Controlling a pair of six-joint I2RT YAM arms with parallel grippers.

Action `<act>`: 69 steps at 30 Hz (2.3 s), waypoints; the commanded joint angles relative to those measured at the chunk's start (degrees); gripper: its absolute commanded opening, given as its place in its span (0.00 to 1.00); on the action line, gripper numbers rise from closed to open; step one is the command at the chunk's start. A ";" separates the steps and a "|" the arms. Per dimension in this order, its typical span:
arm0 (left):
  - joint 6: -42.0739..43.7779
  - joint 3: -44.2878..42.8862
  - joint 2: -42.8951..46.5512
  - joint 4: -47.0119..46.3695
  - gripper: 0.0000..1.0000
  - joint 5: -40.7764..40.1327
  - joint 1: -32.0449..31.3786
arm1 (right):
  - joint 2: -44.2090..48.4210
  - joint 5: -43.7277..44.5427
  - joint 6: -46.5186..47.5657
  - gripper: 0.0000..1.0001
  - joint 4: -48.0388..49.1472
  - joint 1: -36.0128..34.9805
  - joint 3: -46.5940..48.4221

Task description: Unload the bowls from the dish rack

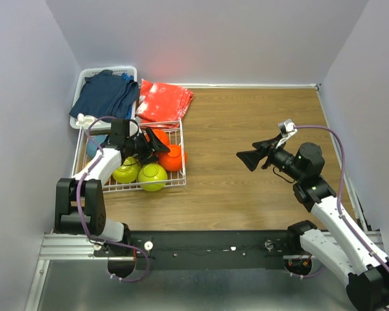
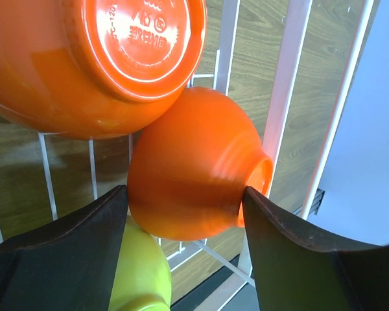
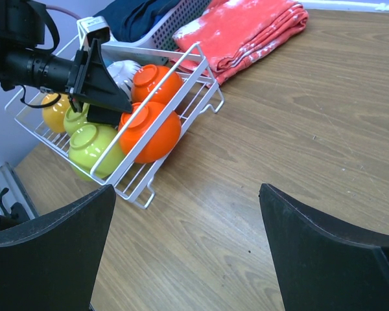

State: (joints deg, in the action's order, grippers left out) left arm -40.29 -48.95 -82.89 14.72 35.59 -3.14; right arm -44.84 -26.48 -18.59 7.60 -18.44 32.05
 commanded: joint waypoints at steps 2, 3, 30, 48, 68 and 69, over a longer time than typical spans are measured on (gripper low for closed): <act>2.14 -2.64 4.05 2.58 0.48 -1.22 -1.08 | 0.37 0.91 -0.04 1.00 1.10 -0.46 -0.94; 2.76 -3.17 4.40 3.99 0.44 -2.36 -1.08 | 0.37 0.99 -0.04 1.00 1.02 -0.37 -0.94; 12.78 -8.09 11.70 11.30 0.36 -11.86 -0.91 | -6.56 -6.10 -0.66 1.00 -1.27 -0.46 2.57; 16.74 -10.64 16.44 7.00 0.34 -5.54 -1.69 | -13.43 -15.08 -5.41 1.00 -0.30 -0.46 8.46; 44.22 -17.15 15.04 0.93 0.34 -36.71 -33.23 | -14.84 1.07 -2.42 1.00 -20.66 -0.46 19.18; 45.73 -15.93 14.95 -0.99 0.34 -41.00 -36.38 | -15.19 2.99 -2.24 1.00 -22.00 -0.46 20.75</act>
State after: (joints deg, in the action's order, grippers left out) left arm -6.15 -66.17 -67.26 20.21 11.40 -31.27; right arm -59.11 -33.04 -22.41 -4.40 -18.46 47.48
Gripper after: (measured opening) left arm 0.724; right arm 0.998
